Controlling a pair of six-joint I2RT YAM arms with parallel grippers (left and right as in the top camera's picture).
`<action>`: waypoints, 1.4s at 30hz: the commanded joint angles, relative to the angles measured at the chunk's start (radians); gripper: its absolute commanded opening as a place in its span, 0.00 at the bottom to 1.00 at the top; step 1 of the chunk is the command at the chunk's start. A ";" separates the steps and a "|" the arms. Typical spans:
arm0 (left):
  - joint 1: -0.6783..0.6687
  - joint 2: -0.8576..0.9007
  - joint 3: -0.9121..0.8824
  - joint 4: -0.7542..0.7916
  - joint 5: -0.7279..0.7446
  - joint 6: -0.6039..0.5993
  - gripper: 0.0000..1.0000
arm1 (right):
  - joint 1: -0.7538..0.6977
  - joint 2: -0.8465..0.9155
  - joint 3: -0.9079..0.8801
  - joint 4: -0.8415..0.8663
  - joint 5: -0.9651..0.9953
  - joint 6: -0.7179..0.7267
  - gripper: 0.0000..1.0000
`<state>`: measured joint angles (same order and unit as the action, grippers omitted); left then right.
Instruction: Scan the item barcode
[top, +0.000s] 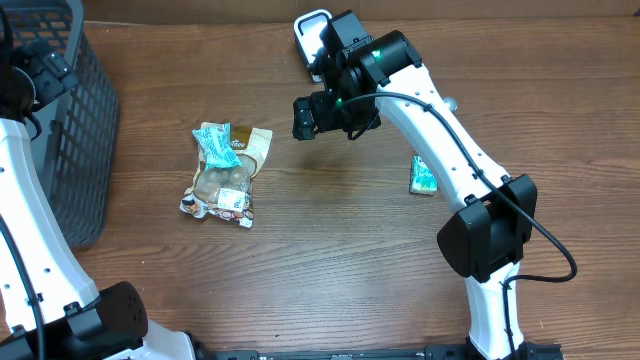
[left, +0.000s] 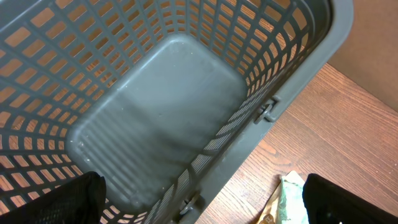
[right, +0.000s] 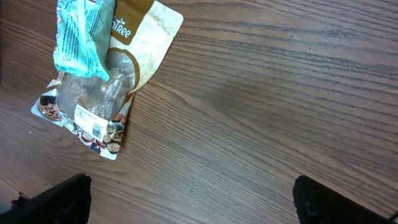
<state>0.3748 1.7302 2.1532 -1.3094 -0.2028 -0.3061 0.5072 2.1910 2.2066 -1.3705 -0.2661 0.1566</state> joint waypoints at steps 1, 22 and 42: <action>-0.002 0.003 0.009 0.004 -0.003 0.018 1.00 | -0.003 -0.040 0.024 0.045 -0.008 -0.003 1.00; -0.002 0.003 0.009 0.004 -0.003 0.018 0.99 | 0.111 -0.034 -0.257 0.719 -0.108 0.267 0.70; -0.003 0.003 0.009 0.004 -0.003 0.018 1.00 | 0.280 -0.002 -0.651 1.349 0.090 0.266 0.61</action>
<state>0.3748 1.7302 2.1532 -1.3094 -0.2028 -0.3061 0.7677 2.1887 1.5612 -0.0391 -0.2272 0.4191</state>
